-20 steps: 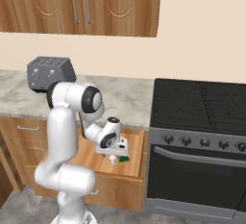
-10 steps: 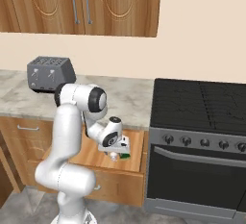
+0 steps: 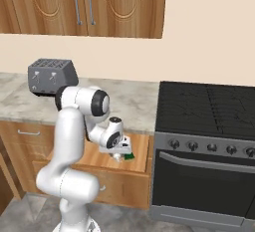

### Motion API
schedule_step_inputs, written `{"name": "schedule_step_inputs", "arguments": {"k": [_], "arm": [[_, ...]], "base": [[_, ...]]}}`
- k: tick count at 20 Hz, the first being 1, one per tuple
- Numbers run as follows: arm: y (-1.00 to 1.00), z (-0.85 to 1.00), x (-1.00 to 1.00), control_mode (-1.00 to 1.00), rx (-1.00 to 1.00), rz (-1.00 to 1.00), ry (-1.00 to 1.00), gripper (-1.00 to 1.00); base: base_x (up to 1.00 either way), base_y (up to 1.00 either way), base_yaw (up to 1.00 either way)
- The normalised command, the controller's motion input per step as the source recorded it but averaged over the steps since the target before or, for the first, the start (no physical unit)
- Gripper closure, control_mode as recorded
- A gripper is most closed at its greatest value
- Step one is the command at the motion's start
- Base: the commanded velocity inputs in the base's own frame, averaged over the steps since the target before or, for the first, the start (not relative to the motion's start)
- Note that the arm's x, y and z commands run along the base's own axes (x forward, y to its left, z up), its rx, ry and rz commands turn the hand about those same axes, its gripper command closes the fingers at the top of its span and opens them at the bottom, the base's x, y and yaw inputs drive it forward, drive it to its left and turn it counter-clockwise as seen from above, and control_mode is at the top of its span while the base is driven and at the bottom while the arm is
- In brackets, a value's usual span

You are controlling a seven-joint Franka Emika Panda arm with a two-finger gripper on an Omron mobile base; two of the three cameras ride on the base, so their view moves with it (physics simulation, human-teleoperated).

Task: Restock the sink supplies by placing the sponge and soap dispenser on the counter and next to the sink. Make sure the soap dispenser is upright.

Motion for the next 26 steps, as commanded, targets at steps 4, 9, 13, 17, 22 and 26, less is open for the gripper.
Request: {"name": "schedule_step_inputs", "arguments": {"k": [4, 9, 13, 17, 22, 26], "arm": [[0.0, 0.55, -0.13, -1.0, 0.0, 0.03, 0.0, 1.0], [0.0, 0.44, -0.43, -1.0, 0.0, 0.04, 0.0, 1.0], [0.0, 0.55, -0.74, -1.0, 0.03, 0.0, 0.0, 1.0], [0.0, 0.85, -0.79, -1.0, 0.04, 0.0, 0.0, 1.0], [0.0, 1.0, -0.48, -1.0, 0.02, 0.0, 0.03, 1.0], [0.0, 0.88, -0.45, -1.0, 0.0, 0.0, 0.08, 1.0]], "base": [[0.0, 0.0, 0.0], [0.0, 0.0, 0.0], [0.0, 0.0, 0.0], [0.0, 0.0, 0.0], [0.0, 0.0, 0.0], [0.0, 0.0, 0.0]]}}
